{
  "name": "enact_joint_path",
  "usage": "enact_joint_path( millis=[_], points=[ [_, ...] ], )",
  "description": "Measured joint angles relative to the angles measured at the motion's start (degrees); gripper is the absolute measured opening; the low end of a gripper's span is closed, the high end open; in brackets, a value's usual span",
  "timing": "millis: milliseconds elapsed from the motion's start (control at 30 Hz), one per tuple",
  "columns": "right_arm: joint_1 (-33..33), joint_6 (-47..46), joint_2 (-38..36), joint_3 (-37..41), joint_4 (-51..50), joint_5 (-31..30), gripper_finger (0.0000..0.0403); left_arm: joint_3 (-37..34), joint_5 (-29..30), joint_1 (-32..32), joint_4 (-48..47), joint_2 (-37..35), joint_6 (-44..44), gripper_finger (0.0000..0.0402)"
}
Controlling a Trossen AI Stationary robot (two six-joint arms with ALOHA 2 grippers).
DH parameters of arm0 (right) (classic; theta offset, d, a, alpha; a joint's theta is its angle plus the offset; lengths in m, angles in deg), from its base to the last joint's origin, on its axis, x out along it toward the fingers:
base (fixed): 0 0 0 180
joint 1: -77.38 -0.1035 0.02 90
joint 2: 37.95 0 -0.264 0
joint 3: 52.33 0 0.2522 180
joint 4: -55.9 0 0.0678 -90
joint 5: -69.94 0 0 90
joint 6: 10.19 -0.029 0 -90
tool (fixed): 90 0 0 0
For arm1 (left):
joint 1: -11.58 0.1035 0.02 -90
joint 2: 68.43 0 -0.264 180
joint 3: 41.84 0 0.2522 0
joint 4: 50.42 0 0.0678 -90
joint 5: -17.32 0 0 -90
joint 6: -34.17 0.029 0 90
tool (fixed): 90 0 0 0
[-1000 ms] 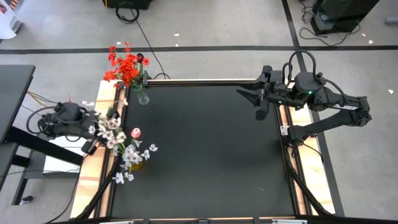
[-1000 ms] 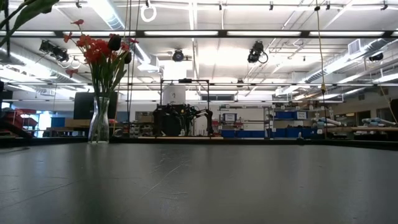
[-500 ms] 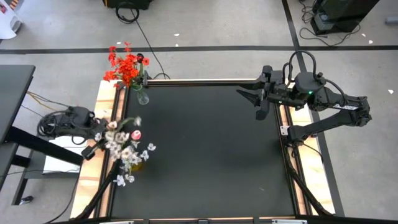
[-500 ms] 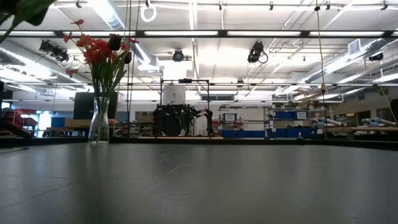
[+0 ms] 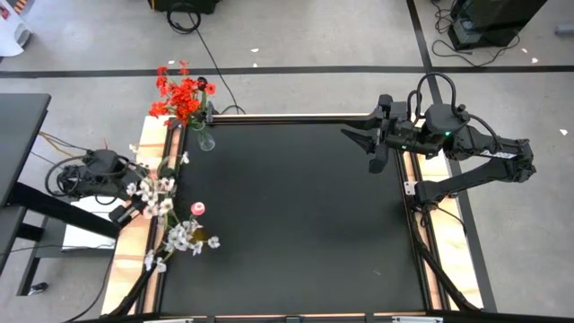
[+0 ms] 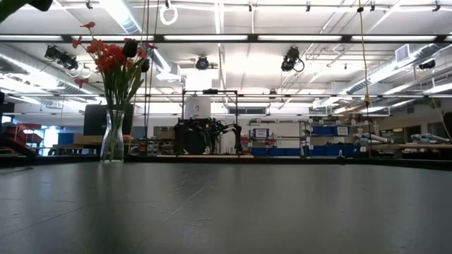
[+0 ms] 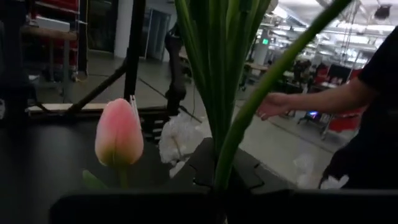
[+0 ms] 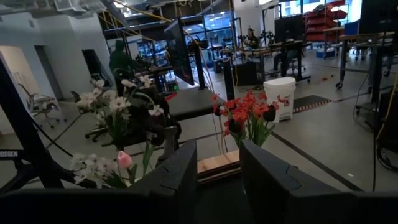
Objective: Sort flowers into vase by color
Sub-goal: Put the white flowers into the yellow vase
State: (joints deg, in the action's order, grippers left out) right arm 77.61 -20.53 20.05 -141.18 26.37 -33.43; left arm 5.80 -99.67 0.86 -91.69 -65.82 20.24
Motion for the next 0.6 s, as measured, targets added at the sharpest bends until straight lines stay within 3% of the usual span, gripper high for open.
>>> enact_joint_path(
  millis=[100,267,600],
  points=[
    [0.0,0.0,0.0,0.0,0.1,0.0,0.0130,0.0,-1.4,-0.1,-1.6,0.0,-2.3,0.0014],
    [0.0,0.0,0.0,0.0,0.1,0.0,0.0130,-2.0,-4.4,-0.1,-6.6,0.0,1.4,0.0014],
    [0.0,0.0,0.0,0.0,0.1,0.0,0.0130,-6.2,-4.8,-0.1,-2.1,0.0,2.0,0.0014]
  ],
)
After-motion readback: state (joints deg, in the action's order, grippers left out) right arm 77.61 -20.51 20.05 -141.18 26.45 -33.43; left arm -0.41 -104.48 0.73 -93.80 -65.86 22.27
